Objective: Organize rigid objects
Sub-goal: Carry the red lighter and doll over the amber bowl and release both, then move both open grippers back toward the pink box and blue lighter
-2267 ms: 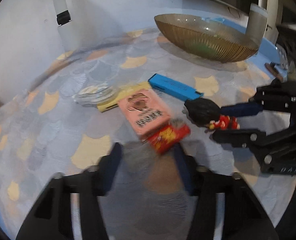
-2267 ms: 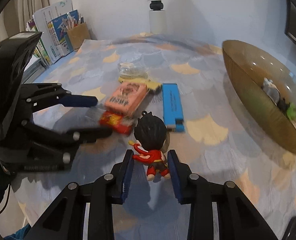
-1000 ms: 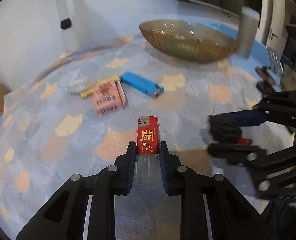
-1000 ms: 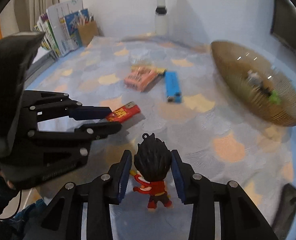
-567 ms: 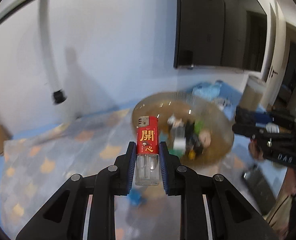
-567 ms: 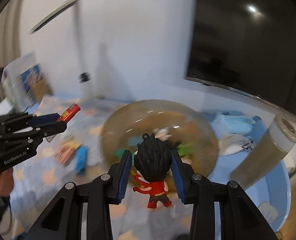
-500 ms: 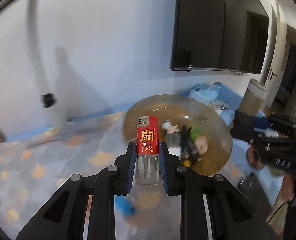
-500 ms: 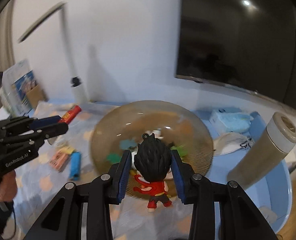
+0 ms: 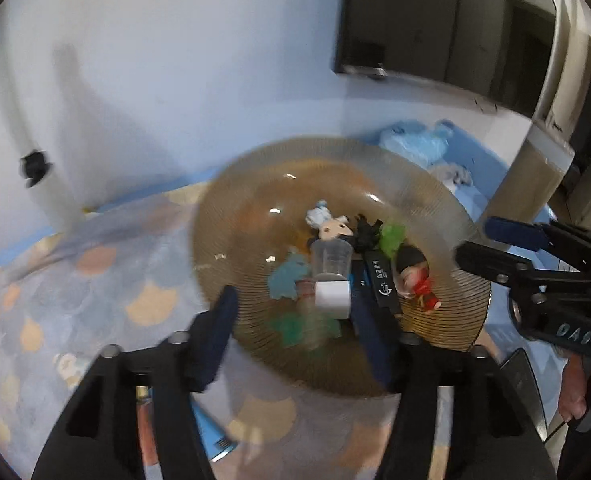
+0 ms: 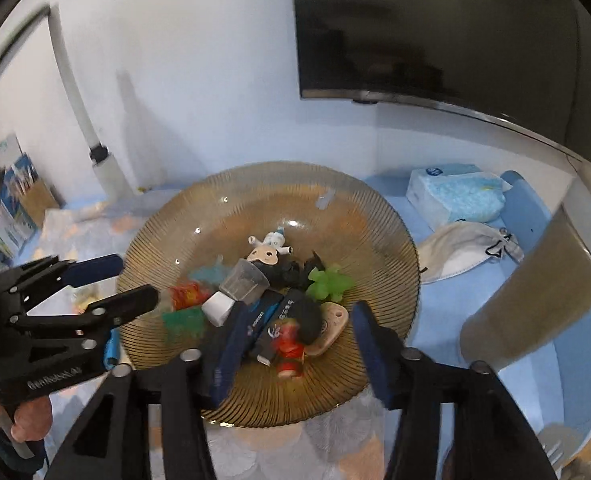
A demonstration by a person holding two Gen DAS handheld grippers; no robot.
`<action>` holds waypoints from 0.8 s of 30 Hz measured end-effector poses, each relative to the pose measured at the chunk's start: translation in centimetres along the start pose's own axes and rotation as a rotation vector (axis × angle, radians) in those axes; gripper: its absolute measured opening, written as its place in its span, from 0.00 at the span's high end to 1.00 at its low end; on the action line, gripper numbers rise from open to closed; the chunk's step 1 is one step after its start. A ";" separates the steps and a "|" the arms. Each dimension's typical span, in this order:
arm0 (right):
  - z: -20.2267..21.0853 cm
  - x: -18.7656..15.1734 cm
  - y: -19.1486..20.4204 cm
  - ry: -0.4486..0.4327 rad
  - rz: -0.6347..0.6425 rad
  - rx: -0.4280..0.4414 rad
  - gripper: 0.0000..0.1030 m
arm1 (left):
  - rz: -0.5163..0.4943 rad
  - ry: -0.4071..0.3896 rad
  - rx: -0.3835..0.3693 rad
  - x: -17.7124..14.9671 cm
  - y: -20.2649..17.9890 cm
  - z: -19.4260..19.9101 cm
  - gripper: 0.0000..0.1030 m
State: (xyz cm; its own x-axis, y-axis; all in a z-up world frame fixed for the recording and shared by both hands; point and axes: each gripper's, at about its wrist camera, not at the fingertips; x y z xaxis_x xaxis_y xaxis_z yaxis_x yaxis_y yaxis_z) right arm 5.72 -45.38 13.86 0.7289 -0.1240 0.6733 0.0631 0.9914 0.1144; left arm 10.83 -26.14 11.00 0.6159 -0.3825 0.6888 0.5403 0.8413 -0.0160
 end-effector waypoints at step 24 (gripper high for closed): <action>-0.1 -11.1 20.2 -0.009 0.278 0.184 0.42 | 0.153 -0.078 0.381 -17.0 13.3 10.5 0.25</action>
State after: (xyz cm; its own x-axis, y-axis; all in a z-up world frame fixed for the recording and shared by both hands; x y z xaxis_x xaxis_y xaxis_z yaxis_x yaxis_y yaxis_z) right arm -1.04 -23.97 8.63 0.6949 0.1490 0.7035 -0.2623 0.9634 0.0550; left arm 1.53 -4.39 6.72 0.6196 -0.2247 0.7521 0.1867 0.9728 0.1368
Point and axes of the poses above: each gripper's, at about its wrist camera, not at the fingertips, and z roughly against the way its jaws point, y to its left, x to its top, and after that the axes turned 5 degrees about -z, right-handed
